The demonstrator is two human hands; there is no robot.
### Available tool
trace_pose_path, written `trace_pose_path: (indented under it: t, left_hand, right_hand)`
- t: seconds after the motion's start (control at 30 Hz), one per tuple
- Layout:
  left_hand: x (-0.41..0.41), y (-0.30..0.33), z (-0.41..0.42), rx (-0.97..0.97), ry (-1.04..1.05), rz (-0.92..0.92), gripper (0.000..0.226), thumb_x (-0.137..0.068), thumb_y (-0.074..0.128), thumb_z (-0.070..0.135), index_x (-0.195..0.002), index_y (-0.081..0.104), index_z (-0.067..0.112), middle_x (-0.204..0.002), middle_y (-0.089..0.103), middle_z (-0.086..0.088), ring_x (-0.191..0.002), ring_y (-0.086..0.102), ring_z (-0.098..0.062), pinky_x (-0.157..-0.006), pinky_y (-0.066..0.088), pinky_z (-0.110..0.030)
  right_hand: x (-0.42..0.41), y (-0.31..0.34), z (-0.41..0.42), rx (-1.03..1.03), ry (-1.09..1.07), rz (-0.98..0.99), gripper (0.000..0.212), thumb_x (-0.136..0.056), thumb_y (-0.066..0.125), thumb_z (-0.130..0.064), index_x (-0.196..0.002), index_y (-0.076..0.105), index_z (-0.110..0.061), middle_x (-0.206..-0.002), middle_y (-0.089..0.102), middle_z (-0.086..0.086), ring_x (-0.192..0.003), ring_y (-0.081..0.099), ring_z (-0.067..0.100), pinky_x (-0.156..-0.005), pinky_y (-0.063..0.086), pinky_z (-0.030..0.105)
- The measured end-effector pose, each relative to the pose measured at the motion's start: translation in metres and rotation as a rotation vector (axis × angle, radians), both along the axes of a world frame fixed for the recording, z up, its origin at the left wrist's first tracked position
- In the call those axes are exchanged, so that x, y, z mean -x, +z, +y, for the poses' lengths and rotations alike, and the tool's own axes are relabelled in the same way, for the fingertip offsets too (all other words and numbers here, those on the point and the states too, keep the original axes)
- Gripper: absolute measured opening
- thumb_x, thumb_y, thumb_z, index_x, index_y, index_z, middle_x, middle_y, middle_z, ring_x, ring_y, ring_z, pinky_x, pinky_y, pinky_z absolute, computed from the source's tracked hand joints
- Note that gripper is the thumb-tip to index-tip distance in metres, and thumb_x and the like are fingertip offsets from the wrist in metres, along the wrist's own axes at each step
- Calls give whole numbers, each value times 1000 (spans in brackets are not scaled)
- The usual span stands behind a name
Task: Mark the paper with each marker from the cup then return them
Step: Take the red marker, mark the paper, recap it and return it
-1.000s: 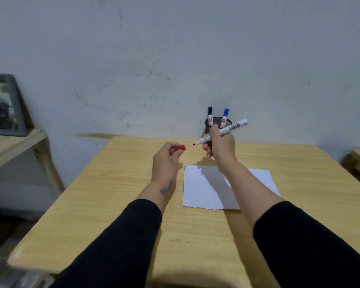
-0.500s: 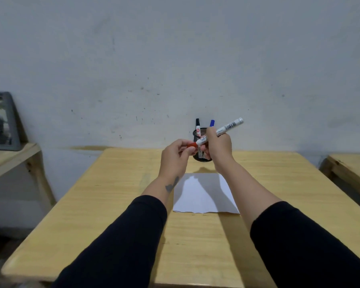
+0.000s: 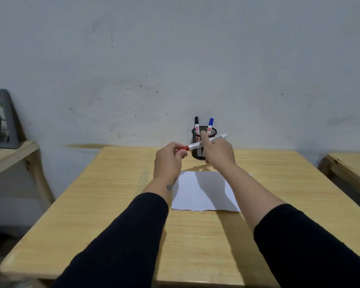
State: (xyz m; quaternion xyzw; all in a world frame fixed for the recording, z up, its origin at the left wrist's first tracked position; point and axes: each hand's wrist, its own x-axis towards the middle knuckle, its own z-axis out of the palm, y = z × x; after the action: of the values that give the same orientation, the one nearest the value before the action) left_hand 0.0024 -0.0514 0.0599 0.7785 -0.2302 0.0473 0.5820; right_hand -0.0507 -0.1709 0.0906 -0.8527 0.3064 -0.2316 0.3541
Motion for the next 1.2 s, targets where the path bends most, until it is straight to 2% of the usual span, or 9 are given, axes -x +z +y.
trace_pose_path:
  t: [0.1,0.17,0.3,0.43,0.53,0.67,0.83,1.03,1.2]
  left_hand:
    - [-5,-1,1,-25,-1,9,12,-90,59,9,-90,66,19,-87,72,-4,-88,67,-19,-77,51,-28]
    - [-5,0,0,-25,-7,-3,14,-90,59,9,-88,65,21,-88,72,-4,-89,66,-19,-75,50,-26]
    - [-5,-5,2,-53,-29,-22,17,-92,60,16,-107,64,20,-102,70,-3,-98,63,-18,-80,50,-26]
    - [-14,-25,14,-302,-20,6,53,-95,48,42,-142,37,19,-141,52,1,-123,53,-20,-103,44,-40]
    - [-19,-53,29,-628,-3,-52,68,-94,38,55,-148,25,18,-155,32,0,-144,24,-16,-121,13,-42]
    - [-28,-76,35,-842,-68,-101,85,-87,29,69,-152,11,17,-162,8,5,-148,-2,-9,-121,-6,-42]
    - [-32,-77,33,-911,-46,-141,89,-84,32,72,-152,11,19,-162,3,9,-147,-4,-5,-121,-5,-42]
    - [-32,-77,33,-889,-22,-136,90,-81,35,73,-152,14,21,-161,4,11,-147,-3,-3,-121,-3,-40]
    - [-31,-75,33,-890,-21,-135,89,-82,35,72,-152,14,21,-161,4,11,-147,-3,-2,-121,-3,-40]
  right_hand:
    - [6,-5,-4,492,35,-64,9,-89,58,-22,-90,63,-14,-107,59,5,-78,57,28,-60,38,30]
    - [3,-15,-9,654,185,-68,23,-87,62,-12,-108,68,-18,-114,58,0,-89,60,25,-59,39,31]
    - [-6,-27,-16,715,161,-97,23,-88,60,-10,-105,73,-19,-99,69,2,-90,61,30,-65,42,35]
    - [-15,-8,-32,578,65,-160,21,-92,59,-23,-109,71,-20,-100,71,3,-94,59,30,-71,48,37]
    - [-28,22,-47,351,2,-325,20,-94,58,-30,-104,70,-17,-95,72,3,-84,65,26,-68,50,34]
    - [-50,44,-65,147,-63,-412,20,-93,59,-19,-112,62,-13,-96,70,4,-79,64,19,-67,47,29]
    - [-72,28,-78,63,-114,-281,22,-94,58,-20,-113,62,-10,-87,63,2,-57,50,3,-51,38,18]
    - [-89,-10,-87,39,-296,-3,29,-87,64,-40,-102,75,-18,-115,62,4,-111,54,27,-91,48,40]
    - [-96,-10,-88,-9,-296,10,23,-86,67,-38,-98,74,-20,-103,71,3,-94,66,25,-84,52,37]
